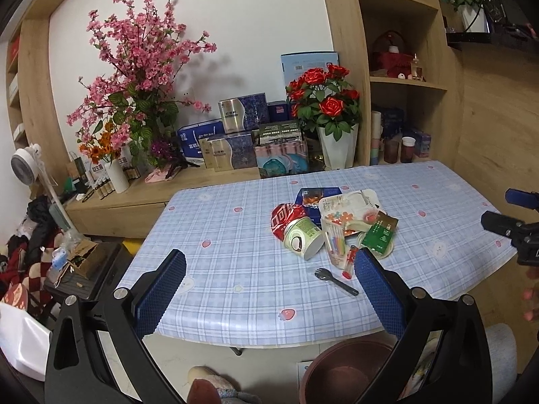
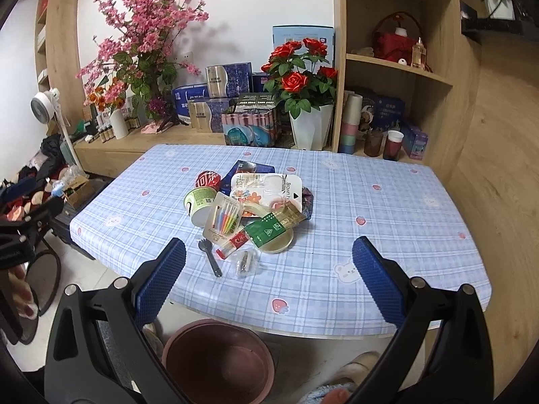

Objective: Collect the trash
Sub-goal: 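Grasp the green coconut cup with the left tool while the right tool grasps the green tea packet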

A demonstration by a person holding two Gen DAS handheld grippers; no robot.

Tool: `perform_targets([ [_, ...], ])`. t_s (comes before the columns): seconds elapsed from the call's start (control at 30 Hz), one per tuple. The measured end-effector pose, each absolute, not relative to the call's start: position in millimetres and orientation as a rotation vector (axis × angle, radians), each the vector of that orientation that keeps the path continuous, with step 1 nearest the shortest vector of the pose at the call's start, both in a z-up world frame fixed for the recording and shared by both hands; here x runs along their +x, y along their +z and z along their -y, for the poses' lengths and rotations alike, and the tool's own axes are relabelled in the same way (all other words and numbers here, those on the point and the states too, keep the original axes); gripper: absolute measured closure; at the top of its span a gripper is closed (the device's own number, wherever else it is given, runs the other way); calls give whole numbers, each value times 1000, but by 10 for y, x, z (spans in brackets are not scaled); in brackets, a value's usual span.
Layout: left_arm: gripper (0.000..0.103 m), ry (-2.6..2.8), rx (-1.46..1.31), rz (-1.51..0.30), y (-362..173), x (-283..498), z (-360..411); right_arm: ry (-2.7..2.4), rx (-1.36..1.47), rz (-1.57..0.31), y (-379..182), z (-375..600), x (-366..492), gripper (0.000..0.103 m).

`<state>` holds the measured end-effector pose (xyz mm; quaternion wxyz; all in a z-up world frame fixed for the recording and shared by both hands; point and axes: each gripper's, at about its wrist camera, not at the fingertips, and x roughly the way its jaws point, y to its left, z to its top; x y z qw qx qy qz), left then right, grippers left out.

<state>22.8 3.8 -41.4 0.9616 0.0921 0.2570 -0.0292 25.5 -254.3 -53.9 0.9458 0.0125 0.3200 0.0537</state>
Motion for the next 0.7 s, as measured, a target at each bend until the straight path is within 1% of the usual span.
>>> perform_targets([
  [0.1,5,-71,196,-611,-596,367,-35,123,35,-673,-618,2540,367,5],
  [0.23,5,-82,170,-668,-781,490,-69,119,40,-698,-755,2538,525,5],
  [0.33,5,-71,170,-674,-891,617,-93,128,57,-759,-903,2559,703,6],
  [0.5,5,-16,122,-687,-1025,900,-197,57,23,-790,-1144,2579,1045,6],
  [0.67,7,-6,124,-699,-1182,1219,-250,62,153,-852,-1510,2628,1574,7],
  [0.7,10,-7,128,-700,-1211,1272,-251,55,171,-861,-1591,2618,1684,7],
])
